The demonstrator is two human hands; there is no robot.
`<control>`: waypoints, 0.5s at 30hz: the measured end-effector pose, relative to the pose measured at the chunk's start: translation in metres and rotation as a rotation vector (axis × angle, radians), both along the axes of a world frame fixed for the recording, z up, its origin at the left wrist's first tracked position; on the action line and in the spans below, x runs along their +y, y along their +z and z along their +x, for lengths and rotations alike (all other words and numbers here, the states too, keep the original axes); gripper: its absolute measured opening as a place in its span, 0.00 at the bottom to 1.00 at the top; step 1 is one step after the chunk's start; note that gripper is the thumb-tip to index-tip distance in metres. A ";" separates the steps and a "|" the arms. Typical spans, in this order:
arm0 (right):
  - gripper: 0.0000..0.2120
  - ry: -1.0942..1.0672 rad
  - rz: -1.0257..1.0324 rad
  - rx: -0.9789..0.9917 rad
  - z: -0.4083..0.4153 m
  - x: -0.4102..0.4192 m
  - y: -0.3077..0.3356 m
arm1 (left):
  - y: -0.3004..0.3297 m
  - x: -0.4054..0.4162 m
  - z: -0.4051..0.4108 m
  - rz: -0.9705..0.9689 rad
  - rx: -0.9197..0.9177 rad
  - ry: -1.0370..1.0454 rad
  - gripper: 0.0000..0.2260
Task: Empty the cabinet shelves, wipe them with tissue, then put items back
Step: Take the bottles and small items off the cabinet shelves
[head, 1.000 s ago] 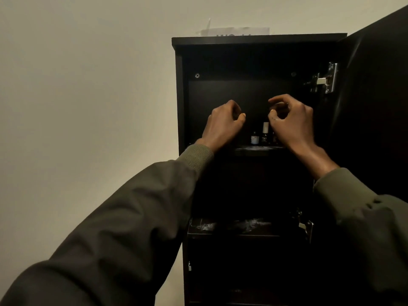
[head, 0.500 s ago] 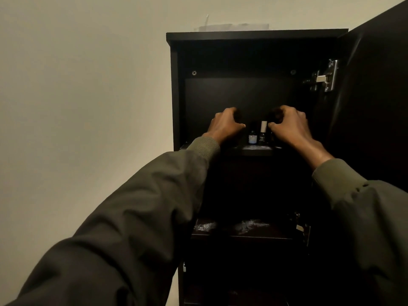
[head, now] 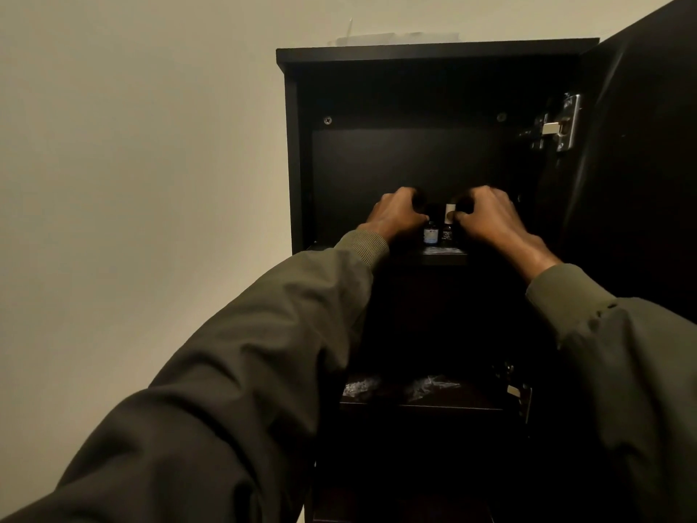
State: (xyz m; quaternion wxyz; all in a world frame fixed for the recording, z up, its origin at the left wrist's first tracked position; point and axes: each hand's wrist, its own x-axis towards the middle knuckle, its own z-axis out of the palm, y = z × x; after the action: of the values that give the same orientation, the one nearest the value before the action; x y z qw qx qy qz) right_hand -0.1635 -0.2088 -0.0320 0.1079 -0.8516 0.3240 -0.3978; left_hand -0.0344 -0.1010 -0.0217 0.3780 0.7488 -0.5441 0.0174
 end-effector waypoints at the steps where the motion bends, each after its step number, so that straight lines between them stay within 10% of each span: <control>1: 0.16 0.007 0.004 -0.009 0.000 -0.001 -0.001 | -0.001 -0.001 -0.001 0.002 0.002 -0.006 0.25; 15: 0.14 0.141 0.020 -0.133 -0.003 -0.003 -0.002 | -0.017 -0.013 -0.012 -0.171 -0.059 0.071 0.17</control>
State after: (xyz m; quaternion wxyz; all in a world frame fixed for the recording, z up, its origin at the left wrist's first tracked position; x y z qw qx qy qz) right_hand -0.1670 -0.2117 -0.0341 0.1655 -0.8429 0.2592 -0.4415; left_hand -0.0467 -0.1138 -0.0387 0.4238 0.7317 -0.5245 0.0991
